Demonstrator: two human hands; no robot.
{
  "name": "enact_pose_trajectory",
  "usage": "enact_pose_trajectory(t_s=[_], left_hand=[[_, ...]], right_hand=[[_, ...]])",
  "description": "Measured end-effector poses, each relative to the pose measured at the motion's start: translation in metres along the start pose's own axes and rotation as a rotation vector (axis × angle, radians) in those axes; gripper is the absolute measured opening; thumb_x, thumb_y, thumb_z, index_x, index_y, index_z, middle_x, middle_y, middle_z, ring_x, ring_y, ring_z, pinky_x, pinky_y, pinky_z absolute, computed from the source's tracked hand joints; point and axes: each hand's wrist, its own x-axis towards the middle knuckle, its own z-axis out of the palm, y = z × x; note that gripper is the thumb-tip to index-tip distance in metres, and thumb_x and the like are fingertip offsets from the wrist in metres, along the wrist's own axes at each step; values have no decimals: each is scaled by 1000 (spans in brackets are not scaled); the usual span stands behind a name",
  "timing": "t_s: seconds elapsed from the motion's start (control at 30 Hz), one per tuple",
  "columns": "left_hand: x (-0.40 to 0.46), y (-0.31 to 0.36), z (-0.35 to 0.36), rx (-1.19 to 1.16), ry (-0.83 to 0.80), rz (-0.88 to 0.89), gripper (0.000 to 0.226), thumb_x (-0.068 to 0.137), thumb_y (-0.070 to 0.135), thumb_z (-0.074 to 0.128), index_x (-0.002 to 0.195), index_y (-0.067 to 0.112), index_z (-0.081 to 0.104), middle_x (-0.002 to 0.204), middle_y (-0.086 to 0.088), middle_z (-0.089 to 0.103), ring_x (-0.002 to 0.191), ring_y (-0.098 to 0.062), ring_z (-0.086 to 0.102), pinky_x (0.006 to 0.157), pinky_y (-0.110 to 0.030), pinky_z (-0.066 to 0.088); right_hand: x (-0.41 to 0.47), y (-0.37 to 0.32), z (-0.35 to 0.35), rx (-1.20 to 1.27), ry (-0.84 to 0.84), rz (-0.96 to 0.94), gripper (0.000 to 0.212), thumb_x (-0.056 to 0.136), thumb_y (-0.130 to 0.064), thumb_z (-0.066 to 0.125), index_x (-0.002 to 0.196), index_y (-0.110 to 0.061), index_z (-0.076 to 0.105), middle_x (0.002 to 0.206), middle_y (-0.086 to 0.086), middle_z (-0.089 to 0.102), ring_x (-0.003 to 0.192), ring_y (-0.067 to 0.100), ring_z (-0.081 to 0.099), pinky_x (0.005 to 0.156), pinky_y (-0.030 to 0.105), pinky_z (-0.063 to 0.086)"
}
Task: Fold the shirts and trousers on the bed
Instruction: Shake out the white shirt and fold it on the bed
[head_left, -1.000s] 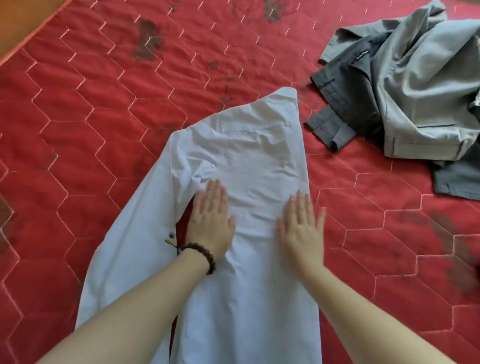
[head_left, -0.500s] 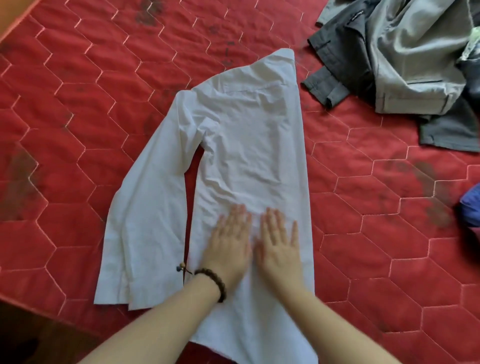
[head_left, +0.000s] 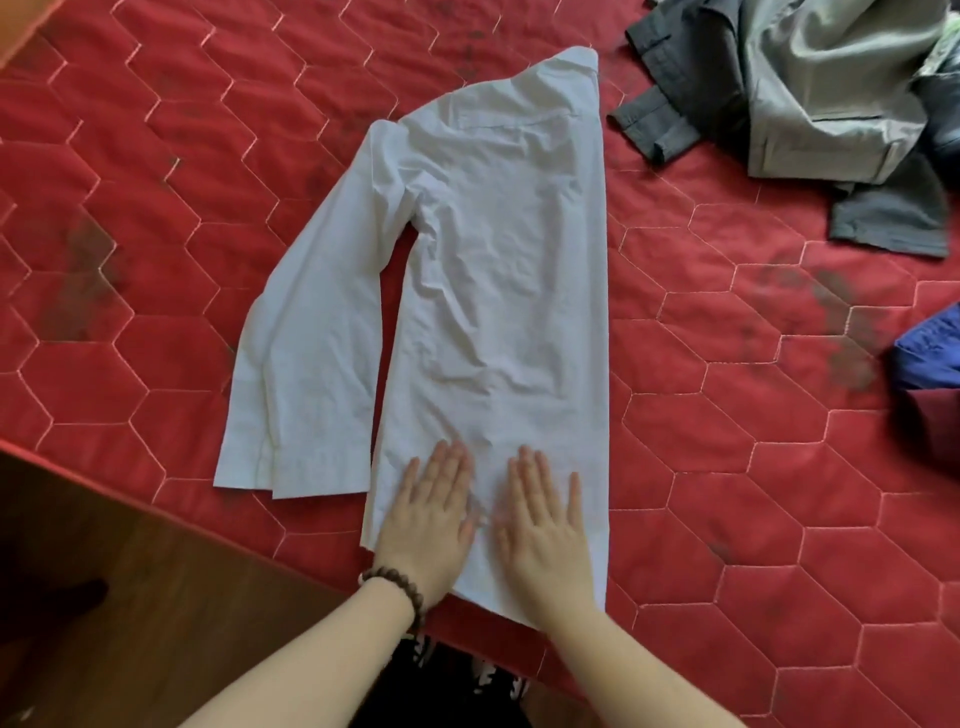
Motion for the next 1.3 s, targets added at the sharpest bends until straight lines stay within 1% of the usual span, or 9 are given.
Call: enact_pose_trajectory(t_s=[0.1, 0.23, 0.43, 0.6, 0.67, 0.8, 0.93, 1.13, 1.3], left_hand=[[-19, -7, 11, 1, -28, 20, 64, 99, 47, 14, 149, 7, 19, 158, -9, 20, 145, -22, 20, 114, -44, 20], [-24, -21, 5, -13, -73, -23, 71, 94, 51, 25, 148, 5, 19, 156, -11, 22, 144, -22, 20, 113, -43, 20], [-18, -27, -41, -158, -165, -60, 55, 93, 39, 28, 129, 12, 58, 140, -5, 52, 130, -19, 48, 114, -32, 28], [10, -68, -87, -196, 17, -223, 47, 90, 34, 34, 114, 9, 65, 124, -12, 62, 118, -27, 57, 101, -39, 42], [25, -88, -103, -199, 44, -302, 41, 93, 29, 46, 125, 7, 58, 136, -16, 51, 130, -30, 46, 109, -41, 33], [63, -139, -114, -190, 2, -463, 67, 94, 40, 47, 149, 10, 24, 157, -18, 13, 146, -31, 9, 118, -40, 8], [101, -170, -112, -232, 20, -614, 83, 92, 53, 45, 153, 13, 4, 159, -18, -2, 147, -32, 0, 118, -43, 7], [141, -228, -104, -511, -31, -634, 68, 93, 32, 57, 148, 13, 21, 138, -10, 41, 123, -28, 45, 96, -36, 41], [147, -270, -109, -532, -27, -543, 16, 98, 23, 46, 100, 7, 50, 101, -12, 58, 94, -35, 57, 70, -39, 40]], right_hand=[[-20, -6, 11, -50, -88, -48, 64, 97, -47, 34, 150, -12, 27, 160, 3, 16, 148, 19, 12, 115, 53, 13], [-26, 6, 7, -96, -113, 59, 69, 95, -53, 30, 152, -17, 20, 160, 2, 15, 148, 18, 8, 116, 54, 11], [-16, -7, -18, -97, -161, 73, 61, 94, -45, 30, 141, -9, 44, 148, 12, 41, 141, 24, 24, 110, 58, 17], [42, -38, -51, -58, -95, 2, 53, 93, -39, 31, 135, -12, 50, 141, 15, 49, 135, 27, 28, 110, 56, 14], [78, -56, -62, -53, -80, -33, 53, 93, -39, 31, 136, -13, 48, 144, 14, 46, 137, 27, 26, 110, 55, 14], [157, -93, -63, -46, -65, -89, 53, 94, -36, 40, 142, -15, 39, 152, 14, 35, 142, 27, 17, 112, 53, 10], [215, -109, -63, -54, -86, -111, 60, 96, -32, 46, 150, -18, 24, 160, 9, 12, 148, 27, 4, 119, 51, 4], [296, -162, -39, 57, -175, -9, 65, 97, -33, 48, 153, -26, 15, 161, 9, -6, 148, 27, 0, 120, 43, 6], [318, -196, -35, 136, -196, 227, 65, 93, -35, 52, 149, -31, 19, 159, 13, 4, 140, 28, 22, 105, 41, 32]])
